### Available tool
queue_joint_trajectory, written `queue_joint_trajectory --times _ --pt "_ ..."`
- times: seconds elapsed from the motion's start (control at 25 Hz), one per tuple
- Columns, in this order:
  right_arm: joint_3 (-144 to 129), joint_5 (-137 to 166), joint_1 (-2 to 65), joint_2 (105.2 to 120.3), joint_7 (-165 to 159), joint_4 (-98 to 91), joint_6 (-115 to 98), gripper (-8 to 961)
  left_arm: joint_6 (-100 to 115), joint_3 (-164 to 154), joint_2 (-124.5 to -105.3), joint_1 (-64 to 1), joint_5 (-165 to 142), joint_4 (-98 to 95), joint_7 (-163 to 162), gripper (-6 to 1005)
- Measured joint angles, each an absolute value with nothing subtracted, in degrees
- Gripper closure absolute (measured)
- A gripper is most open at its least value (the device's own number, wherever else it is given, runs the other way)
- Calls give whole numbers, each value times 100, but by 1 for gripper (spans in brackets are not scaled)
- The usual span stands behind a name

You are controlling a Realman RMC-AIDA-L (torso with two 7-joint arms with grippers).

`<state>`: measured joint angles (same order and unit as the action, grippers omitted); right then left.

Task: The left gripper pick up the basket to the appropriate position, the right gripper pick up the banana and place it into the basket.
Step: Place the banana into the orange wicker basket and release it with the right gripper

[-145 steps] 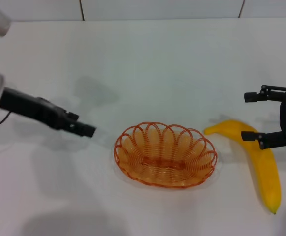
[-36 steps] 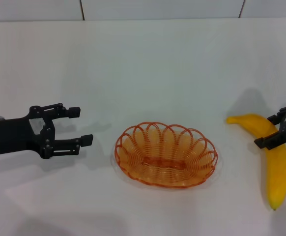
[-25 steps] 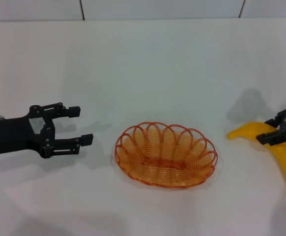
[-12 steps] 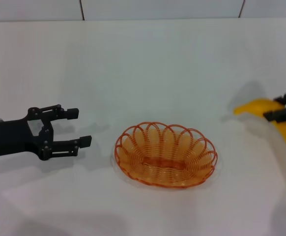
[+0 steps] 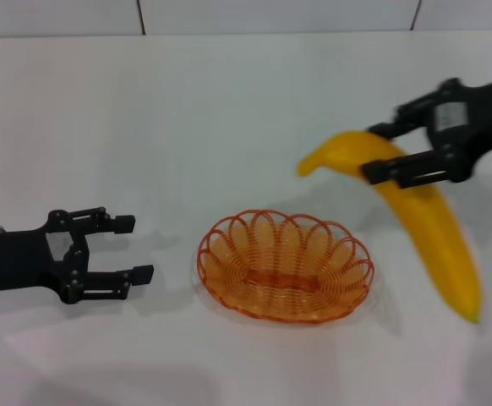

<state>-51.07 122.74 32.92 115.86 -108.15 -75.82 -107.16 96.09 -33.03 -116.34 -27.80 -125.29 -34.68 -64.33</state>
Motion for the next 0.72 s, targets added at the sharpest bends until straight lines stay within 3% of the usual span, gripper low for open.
queue_joint_trajectory --times 0.72 --pt "-7841 11521 4485 11628 -10957 -5492 -9020 416 9612 -3277 -11627 -2848 -12584 -3481 -6433 168"
